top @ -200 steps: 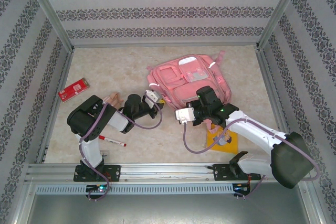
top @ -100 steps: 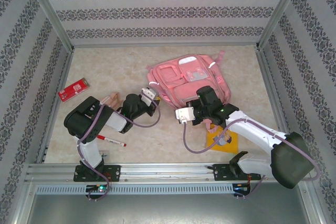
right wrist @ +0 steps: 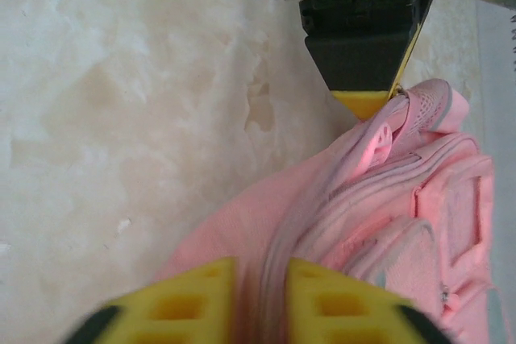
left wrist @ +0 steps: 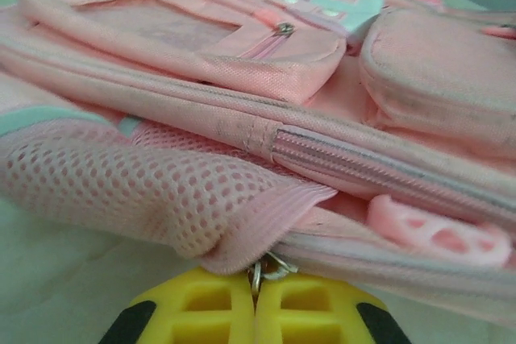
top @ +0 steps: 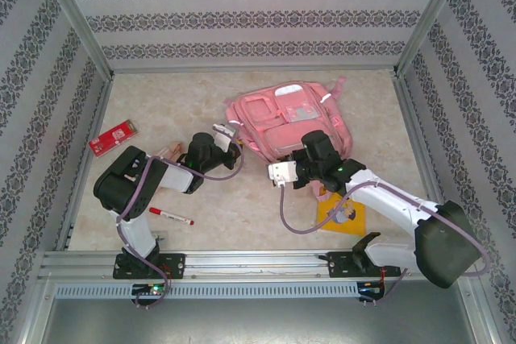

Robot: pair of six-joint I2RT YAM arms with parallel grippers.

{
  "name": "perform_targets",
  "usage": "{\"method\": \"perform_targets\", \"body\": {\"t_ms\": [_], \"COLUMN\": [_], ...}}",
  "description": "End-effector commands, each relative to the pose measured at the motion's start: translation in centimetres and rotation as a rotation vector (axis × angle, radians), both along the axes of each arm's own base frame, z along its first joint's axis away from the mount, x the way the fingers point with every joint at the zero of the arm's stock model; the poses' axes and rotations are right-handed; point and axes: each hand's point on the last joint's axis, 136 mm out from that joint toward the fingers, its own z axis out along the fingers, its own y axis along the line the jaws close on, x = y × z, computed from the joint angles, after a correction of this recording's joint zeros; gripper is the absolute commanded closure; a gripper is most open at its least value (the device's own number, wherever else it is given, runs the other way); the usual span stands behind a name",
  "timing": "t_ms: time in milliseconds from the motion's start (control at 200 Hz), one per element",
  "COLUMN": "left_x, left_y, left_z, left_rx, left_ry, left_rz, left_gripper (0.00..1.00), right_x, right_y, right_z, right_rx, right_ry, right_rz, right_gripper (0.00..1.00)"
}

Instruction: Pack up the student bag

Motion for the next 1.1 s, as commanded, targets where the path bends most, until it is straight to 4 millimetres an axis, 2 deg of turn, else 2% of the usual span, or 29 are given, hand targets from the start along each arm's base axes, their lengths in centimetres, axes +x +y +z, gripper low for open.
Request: {"method": "perform_targets", "body": {"t_ms": [0, 10, 25, 40, 145, 260, 340, 370, 410, 460, 570, 615, 695, 784, 864, 964, 1094], "left_x": [2.5, 2.5, 2.4, 2.3, 1.4, 0.2, -0.6, -0.9, -1.7, -3.0, -5.8, -7.2, -9.5, -11.1, -11.5, -11.6, -10.4], "left_y": [3.5, 3.5, 3.4, 3.3, 3.0, 3.7, 4.7, 5.1, 5.5, 5.7, 6.7, 6.4, 5.5, 4.9, 3.9, 2.6, 1.3], "left_z": [1.4, 1.6, 1.7, 2.0, 4.0, 5.4, 5.9, 6.0, 6.3, 6.8, 7.5, 7.3, 7.0, 5.9, 5.1, 4.0, 2.8], "left_rx": [-0.027, -0.031, -0.037, -0.042, -0.08, -0.053, -0.026, -0.024, -0.021, -0.014, -0.064, -0.113, -0.208, -0.313, -0.362, -0.35, -0.32], "left_ry": [0.02, 0.02, 0.024, 0.023, 0.013, 0.056, 0.154, 0.208, 0.283, 0.359, 0.52, 0.583, 0.67, 0.75, 0.77, 0.795, 0.812], "left_rz": [0.166, 0.163, 0.157, 0.151, 0.123, 0.138, 0.191, 0.222, 0.248, 0.246, 0.319, 0.318, 0.289, 0.313, 0.309, 0.306, 0.308], "left_gripper": [0.64, 0.62, 0.61, 0.6, 0.55, 0.53, 0.53, 0.53, 0.52, 0.51, 0.5, 0.5, 0.49, 0.48, 0.47, 0.44, 0.43], "right_x": [-0.7, -0.6, -0.5, -0.3, 1.2, 3.3, 4.2, 4.6, 4.4, 3.8, 2.8, 2.3, 1.4, 0.8, 0.9, 1.9, 3.7], "right_y": [1.4, 1.5, 1.7, 1.8, 2.0, 0.4, -1.9, -3.4, -5.7, -7.5, -11.7, -13.5, -15.1, -15.9, -16.7, -16.7, -16.5], "right_z": [-0.7, -0.7, -0.6, -0.4, 1.7, 5.5, 8.5, 9.4, 9.6, 9.8, 8.7, 7.8, 6.6, 5.3, 3.5, 1.4, -0.5], "right_rx": [0.1, 0.11, 0.126, 0.141, 0.237, 0.383, 0.573, 0.651, 0.703, 0.74, 0.864, 0.917, 0.978, 0.988, 0.959, 0.886, 0.783], "right_ry": [0.087, 0.091, 0.095, 0.102, 0.159, 0.109, 0.166, 0.208, 0.272, 0.361, 0.574, 0.675, 0.854, 1.024, 1.151, 1.284, 1.32], "right_rz": [-0.018, -0.026, -0.038, -0.051, -0.22, -0.532, -0.784, -0.915, -1.076, -1.174, -1.402, -1.521, -1.638, -1.685, -1.733, -1.746, -1.741], "right_gripper": [0.35, 0.27, 0.07, 0.02, 0.02, 0.02, 0.02, 0.02, 0.02, 0.02, 0.02, 0.07, 0.15, 0.22, 0.24, 0.33, 0.33]}}
